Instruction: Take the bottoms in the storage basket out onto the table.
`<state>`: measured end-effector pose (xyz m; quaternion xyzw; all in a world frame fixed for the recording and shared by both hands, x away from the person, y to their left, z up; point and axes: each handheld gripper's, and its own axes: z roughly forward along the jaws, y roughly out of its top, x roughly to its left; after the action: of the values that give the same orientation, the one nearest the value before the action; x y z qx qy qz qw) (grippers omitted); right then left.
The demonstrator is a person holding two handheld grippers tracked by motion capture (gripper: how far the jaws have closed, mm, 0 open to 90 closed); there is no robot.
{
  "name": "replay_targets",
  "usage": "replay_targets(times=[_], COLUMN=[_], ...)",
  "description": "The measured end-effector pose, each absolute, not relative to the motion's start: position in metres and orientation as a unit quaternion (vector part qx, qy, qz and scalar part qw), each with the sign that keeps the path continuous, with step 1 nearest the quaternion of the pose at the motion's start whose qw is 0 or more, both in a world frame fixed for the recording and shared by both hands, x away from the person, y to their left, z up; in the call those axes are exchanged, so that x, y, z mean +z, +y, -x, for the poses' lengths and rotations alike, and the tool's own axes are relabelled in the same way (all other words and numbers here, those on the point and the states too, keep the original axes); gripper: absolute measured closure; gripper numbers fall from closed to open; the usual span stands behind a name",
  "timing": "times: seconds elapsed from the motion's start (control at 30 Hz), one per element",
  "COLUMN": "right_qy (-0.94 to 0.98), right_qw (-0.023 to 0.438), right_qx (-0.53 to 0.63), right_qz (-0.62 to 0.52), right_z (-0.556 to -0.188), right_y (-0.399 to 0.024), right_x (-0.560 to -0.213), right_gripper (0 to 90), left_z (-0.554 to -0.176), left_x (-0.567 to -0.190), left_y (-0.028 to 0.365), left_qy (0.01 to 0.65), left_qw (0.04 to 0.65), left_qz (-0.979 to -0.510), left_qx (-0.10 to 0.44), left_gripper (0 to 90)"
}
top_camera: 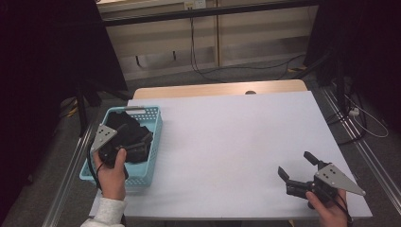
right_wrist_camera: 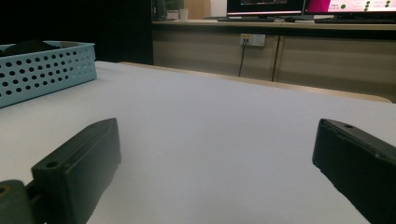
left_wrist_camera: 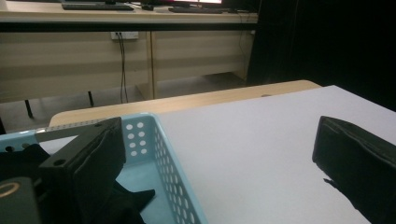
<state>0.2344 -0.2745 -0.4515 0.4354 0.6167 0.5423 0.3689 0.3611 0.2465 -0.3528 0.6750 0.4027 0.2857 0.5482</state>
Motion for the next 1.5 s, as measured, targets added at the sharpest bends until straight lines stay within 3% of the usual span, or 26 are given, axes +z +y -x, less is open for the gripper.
replay_targets(times=[0.87, 1.5], right_qy=[0.619, 0.619], right_qw=[0.367, 0.367], right_qx=[0.543, 0.544], right_qz=[-0.432, -0.432], right_z=[-0.234, -0.234], right_y=[-0.274, -0.275], right_x=[-0.452, -0.452], right_gripper=[0.4, 0.4], left_z=[-0.406, -0.448], left_x=[-0.359, -0.391], left_y=[0.252, 0.277], left_qy=[0.446, 0.582], left_qw=[0.511, 0.410], left_qz=[-0.674, -0.641], left_qx=[0.293, 0.287], left_gripper=[3.0, 3.5])
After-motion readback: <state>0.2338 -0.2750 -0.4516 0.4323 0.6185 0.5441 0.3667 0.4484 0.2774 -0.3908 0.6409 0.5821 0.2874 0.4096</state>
